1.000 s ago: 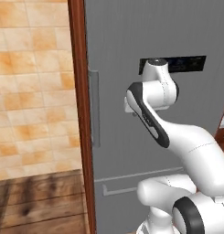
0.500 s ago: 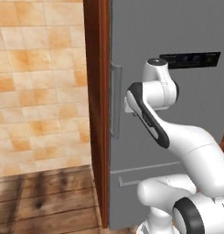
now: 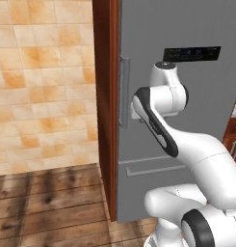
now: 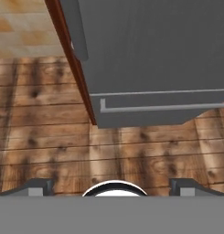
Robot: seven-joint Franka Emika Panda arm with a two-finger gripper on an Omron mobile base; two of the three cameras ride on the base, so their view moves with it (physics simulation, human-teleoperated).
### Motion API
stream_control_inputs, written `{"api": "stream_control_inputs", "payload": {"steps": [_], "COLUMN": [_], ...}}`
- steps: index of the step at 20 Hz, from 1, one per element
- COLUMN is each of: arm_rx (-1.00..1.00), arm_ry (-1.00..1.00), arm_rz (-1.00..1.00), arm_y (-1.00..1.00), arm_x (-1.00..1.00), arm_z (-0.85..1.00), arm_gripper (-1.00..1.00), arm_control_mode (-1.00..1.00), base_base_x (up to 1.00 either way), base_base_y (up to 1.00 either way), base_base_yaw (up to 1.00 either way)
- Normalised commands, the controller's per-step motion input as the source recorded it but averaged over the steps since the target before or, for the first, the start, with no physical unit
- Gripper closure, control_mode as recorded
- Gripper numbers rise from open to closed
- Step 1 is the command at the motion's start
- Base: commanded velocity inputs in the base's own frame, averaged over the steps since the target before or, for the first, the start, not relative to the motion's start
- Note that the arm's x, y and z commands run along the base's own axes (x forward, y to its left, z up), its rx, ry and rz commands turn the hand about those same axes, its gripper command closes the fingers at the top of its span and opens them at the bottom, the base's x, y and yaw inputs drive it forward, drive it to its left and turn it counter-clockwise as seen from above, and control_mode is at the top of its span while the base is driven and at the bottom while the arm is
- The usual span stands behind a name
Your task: Take the lemon wedge from the fridge and place it on the plate with fish on the dining counter.
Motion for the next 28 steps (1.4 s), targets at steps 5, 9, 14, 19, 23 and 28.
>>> {"api": "stream_control_inputs", "payload": {"steps": [5,9,14,19,23,28], "arm_rx": [0.0,0.0,0.0,0.0,-0.05,-0.03], "arm_ry": [0.0,0.0,0.0,0.0,-0.3,-0.55], "arm_rz": [0.0,0.0,0.0,0.0,0.08,0.16], "arm_y": [0.0,0.0,0.0,0.0,0.05,0.04], "arm_x": [0.0,0.0,0.0,0.0,0.08,0.11], "arm_z": [0.0,0.0,0.0,0.0,0.09,0.29], "arm_gripper": [-1.0,-1.0,-1.0,-1.0,-1.0,-1.0], "arm_control_mode": [1.0,1.0,-1.0,-1.0,-1.0,-1.0], "base_base_x": [-0.45,-0.37,0.0,0.0,0.0,0.0], "base_base_y": [0.02,0.0,0.0,0.0,0.0,0.0], "base_base_yaw": [-0.01,0.0,0.0,0.0,0.0,0.0]}}
